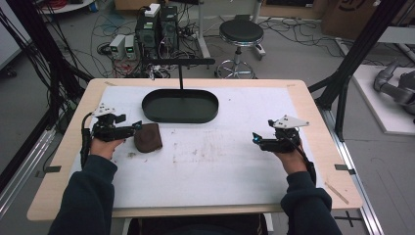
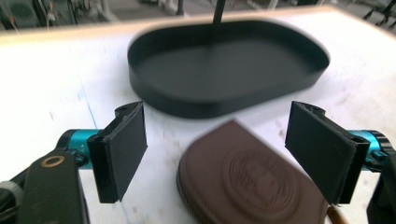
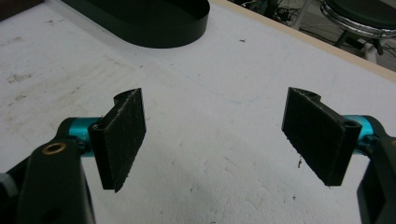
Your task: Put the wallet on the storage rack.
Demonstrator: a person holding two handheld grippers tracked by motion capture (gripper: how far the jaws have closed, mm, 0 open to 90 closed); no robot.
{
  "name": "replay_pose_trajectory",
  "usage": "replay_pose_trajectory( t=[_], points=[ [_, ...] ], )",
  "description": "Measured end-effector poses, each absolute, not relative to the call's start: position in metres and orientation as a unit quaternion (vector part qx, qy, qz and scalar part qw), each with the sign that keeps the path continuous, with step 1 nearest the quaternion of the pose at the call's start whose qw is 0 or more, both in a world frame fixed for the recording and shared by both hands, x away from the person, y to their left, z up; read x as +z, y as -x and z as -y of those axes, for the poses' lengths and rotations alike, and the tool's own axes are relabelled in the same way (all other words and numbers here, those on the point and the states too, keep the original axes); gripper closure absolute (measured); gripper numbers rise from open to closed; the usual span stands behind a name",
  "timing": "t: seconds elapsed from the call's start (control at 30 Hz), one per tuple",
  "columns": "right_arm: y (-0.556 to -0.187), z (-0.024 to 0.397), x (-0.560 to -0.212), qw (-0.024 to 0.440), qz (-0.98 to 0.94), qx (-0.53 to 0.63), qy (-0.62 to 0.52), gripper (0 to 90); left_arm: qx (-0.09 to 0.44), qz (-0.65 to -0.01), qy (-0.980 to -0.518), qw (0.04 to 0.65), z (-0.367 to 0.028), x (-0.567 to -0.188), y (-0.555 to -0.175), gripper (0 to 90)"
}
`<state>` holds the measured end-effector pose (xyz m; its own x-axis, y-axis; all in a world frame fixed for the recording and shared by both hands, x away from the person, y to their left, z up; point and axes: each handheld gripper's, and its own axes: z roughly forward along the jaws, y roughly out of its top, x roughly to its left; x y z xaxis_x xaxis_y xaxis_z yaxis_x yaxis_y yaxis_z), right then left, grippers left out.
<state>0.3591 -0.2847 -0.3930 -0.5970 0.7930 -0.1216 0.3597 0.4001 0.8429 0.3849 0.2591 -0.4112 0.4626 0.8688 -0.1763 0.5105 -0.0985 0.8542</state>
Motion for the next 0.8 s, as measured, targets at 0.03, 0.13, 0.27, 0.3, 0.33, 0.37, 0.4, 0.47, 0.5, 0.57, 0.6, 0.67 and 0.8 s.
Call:
replay_pose_trajectory(
  t=[0.03, 0.13, 0.27, 0.3, 0.33, 0.37, 0.4, 0.47, 0.5, 0.57, 0.6, 0.67, 0.8],
  points=[
    [-0.358, 0.285, -0.393, 0.264, -0.794, 0.410, -0.363, 22.0, 0.180, -0.489, -0.723, 0.453, -0.258, -0.415, -0.387, 20.5],
    [-0.357, 0.285, -0.392, 0.265, -0.795, 0.410, -0.360, 22.0, 0.151, -0.490, -0.744, 0.429, -0.250, -0.421, -0.389, 21.2],
    [-0.354, 0.285, -0.391, 0.267, -0.795, 0.410, -0.358, 22.0, 0.136, -0.489, -0.758, 0.411, -0.242, -0.427, -0.393, 23.1],
    [-0.353, 0.285, -0.391, 0.266, -0.795, 0.412, -0.357, 22.0, 0.129, -0.493, -0.758, 0.408, -0.241, -0.430, -0.395, 23.2],
    [-0.353, 0.286, -0.391, 0.267, -0.795, 0.411, -0.356, 22.0, 0.124, -0.494, -0.761, 0.402, -0.240, -0.433, -0.397, 23.2],
    [-0.352, 0.286, -0.391, 0.269, -0.795, 0.410, -0.356, 22.0, 0.120, -0.496, -0.759, 0.404, -0.240, -0.434, -0.397, 22.8],
    [-0.352, 0.286, -0.391, 0.270, -0.795, 0.411, -0.355, 22.0, 0.112, -0.500, -0.756, 0.407, -0.241, -0.435, -0.398, 22.6],
    [-0.352, 0.287, -0.390, 0.269, -0.794, 0.411, -0.358, 22.0, 0.107, -0.500, -0.757, 0.408, -0.242, -0.435, -0.398, 23.4],
    [-0.352, 0.287, -0.391, 0.268, -0.795, 0.410, -0.358, 22.0, 0.102, -0.498, -0.758, 0.407, -0.242, -0.435, -0.397, 25.0],
    [-0.352, 0.286, -0.391, 0.268, -0.795, 0.409, -0.357, 22.0, 0.091, -0.496, -0.761, 0.407, -0.240, -0.435, -0.397, 25.6],
    [-0.352, 0.286, -0.391, 0.267, -0.796, 0.409, -0.357, 22.0, 0.088, -0.499, -0.760, 0.406, -0.238, -0.435, -0.395, 25.9],
    [-0.352, 0.285, -0.391, 0.267, -0.797, 0.408, -0.357, 22.0, 0.095, -0.501, -0.754, 0.413, -0.232, -0.436, -0.390, 26.6],
    [-0.353, 0.285, -0.392, 0.267, -0.797, 0.408, -0.356, 22.0, 0.097, -0.512, -0.737, 0.431, -0.217, -0.440, -0.376, 29.4]
  ],
)
